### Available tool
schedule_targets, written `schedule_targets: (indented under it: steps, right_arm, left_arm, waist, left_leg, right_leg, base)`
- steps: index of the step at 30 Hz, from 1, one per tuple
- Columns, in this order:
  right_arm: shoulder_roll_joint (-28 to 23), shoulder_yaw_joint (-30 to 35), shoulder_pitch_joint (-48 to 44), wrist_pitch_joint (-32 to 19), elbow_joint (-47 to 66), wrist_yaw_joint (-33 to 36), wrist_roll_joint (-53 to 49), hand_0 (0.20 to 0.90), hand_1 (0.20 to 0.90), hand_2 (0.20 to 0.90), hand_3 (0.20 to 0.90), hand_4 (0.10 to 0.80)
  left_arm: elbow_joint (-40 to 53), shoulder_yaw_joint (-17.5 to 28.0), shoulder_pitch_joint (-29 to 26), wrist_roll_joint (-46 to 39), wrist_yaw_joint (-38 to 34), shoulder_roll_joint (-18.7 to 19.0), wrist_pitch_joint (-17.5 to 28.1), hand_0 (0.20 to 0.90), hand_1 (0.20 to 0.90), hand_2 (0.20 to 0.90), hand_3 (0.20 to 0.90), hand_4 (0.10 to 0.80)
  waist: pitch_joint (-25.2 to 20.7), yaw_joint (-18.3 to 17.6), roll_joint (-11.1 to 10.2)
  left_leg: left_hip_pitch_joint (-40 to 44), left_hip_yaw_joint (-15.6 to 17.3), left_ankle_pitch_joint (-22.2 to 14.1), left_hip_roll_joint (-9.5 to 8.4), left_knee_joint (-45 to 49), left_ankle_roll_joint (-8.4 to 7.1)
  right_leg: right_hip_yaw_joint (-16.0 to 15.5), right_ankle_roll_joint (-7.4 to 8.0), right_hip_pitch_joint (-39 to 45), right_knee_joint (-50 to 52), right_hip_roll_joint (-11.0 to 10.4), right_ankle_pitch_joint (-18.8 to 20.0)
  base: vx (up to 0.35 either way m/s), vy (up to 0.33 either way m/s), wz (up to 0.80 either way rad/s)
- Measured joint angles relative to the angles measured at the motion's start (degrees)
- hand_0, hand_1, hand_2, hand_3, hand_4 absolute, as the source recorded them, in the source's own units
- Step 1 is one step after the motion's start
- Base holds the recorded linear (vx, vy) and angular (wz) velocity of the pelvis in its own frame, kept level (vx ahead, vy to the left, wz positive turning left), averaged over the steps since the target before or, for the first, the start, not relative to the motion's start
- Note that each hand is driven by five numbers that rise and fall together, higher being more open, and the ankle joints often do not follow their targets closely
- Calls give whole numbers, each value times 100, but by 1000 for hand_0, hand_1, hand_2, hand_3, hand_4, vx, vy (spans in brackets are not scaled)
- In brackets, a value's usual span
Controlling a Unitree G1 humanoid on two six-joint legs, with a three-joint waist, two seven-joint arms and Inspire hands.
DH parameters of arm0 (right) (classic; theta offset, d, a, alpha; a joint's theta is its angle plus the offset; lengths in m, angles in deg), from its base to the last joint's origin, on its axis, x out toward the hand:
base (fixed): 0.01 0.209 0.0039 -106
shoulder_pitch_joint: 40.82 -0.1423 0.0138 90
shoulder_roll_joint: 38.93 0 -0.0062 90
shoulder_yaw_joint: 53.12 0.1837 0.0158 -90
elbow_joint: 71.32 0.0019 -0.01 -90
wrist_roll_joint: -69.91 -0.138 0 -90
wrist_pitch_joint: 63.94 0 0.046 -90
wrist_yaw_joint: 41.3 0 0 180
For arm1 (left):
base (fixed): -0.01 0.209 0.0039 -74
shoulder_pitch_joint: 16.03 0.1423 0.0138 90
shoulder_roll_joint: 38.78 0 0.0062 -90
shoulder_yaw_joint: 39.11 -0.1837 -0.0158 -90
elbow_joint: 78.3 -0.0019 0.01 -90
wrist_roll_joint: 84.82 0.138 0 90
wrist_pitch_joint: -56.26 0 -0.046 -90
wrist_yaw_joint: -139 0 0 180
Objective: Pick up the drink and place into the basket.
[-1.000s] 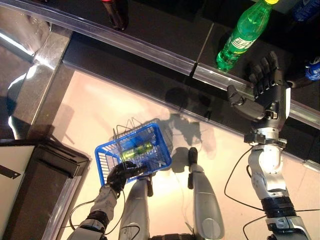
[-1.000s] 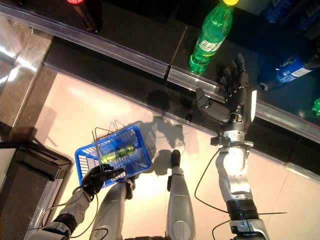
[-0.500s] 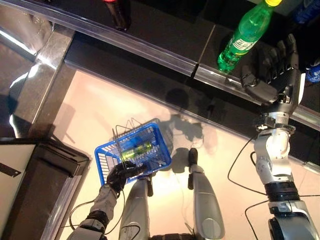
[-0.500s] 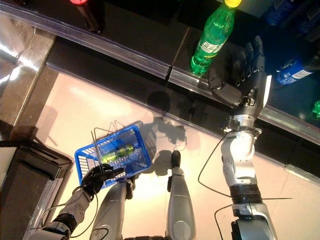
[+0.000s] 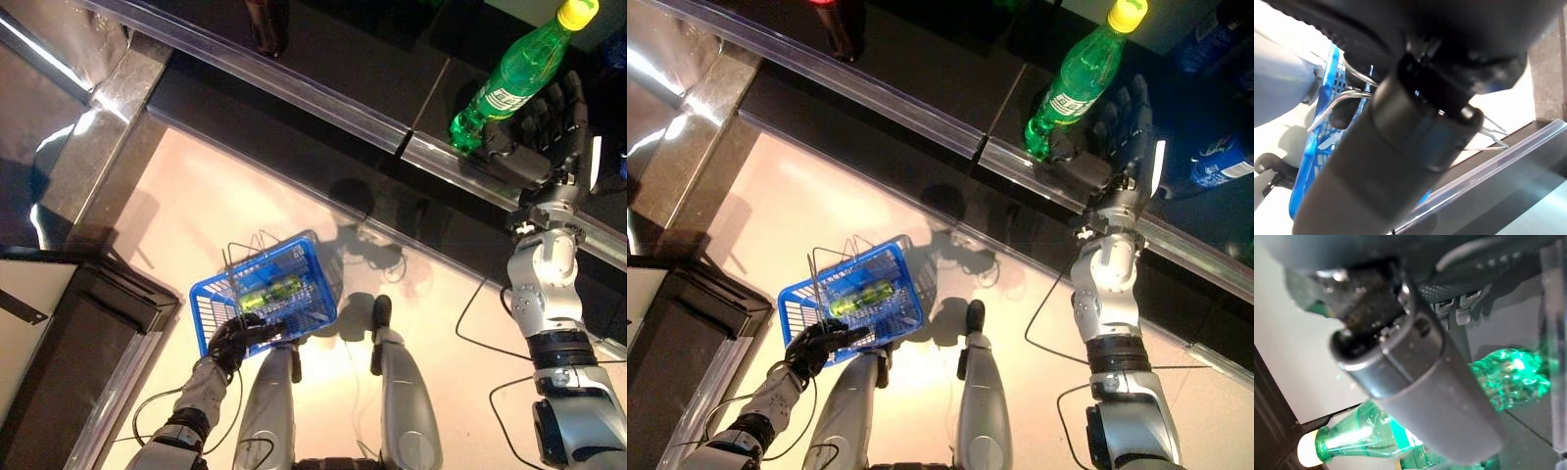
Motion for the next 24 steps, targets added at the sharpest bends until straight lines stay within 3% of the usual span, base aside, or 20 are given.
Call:
schedule_targets:
  steps: [24]
  right_arm:
    - [-280, -467, -780, 321, -718, -248, 7, 900, 900, 900, 900, 800]
  left_arm:
    - [85, -244, -141, 1, 18, 57, -99, 300, 300, 300, 200, 100]
  waist:
    - [14, 276, 26]
  left_leg:
    - [-82, -124, 7, -29, 52, -13]
  right_leg:
    - [-146, 2, 1, 42, -27, 0]
  base:
    - [7, 0, 2]
